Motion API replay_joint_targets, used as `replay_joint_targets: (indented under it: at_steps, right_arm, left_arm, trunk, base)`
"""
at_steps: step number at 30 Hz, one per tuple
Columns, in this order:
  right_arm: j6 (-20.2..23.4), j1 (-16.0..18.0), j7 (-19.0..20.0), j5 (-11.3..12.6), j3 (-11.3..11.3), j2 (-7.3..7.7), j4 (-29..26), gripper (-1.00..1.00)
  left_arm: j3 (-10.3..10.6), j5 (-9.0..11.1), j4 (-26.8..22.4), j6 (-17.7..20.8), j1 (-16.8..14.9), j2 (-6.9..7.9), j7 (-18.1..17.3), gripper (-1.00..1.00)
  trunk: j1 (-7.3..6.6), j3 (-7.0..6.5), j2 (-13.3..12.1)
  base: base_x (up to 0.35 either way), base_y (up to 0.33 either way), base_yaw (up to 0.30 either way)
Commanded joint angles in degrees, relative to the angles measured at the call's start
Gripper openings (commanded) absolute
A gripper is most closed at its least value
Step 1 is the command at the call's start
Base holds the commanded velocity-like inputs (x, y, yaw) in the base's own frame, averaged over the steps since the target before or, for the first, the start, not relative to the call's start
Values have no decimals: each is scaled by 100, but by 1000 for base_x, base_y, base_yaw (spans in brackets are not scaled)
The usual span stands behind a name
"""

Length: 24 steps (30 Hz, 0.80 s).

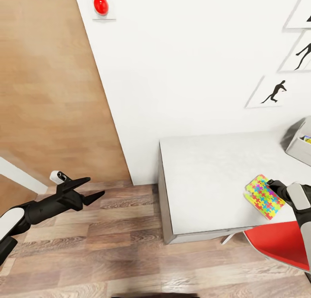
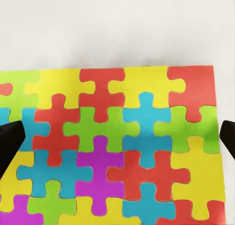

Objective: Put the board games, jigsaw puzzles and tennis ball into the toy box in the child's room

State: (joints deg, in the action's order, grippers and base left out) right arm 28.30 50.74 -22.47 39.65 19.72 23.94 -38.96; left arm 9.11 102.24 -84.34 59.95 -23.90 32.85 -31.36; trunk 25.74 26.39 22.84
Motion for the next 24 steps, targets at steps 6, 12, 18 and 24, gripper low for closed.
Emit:
replay_joint_targets:
  at_steps: [6, 12, 18, 24]
  right_arm:
    - [0, -3, -47, 157, -3, -10, 29, 100]
    - [2, -3, -47, 158, -3, -12, 29, 100]
    - [8, -3, -47, 160, -5, -13, 29, 100]
    - [9, -3, -47, 161, -11, -13, 29, 100]
  left_arm:
    - [14, -20, 6, 5, -9, 4, -45, 100]
    - [14, -20, 10, 5, -9, 9, -45, 100]
    - [13, -20, 8, 5, -9, 7, -45, 100]
    - [16, -20, 7, 5, -9, 7, -45, 100]
  trunk:
    - [4, 10, 8]
    - [4, 10, 8]
    - [4, 10, 8]
    - [4, 10, 8]
  base:
    - [0, 114, 0]
    - [0, 111, 0]
    - [0, 108, 0]
    - [0, 116, 0]
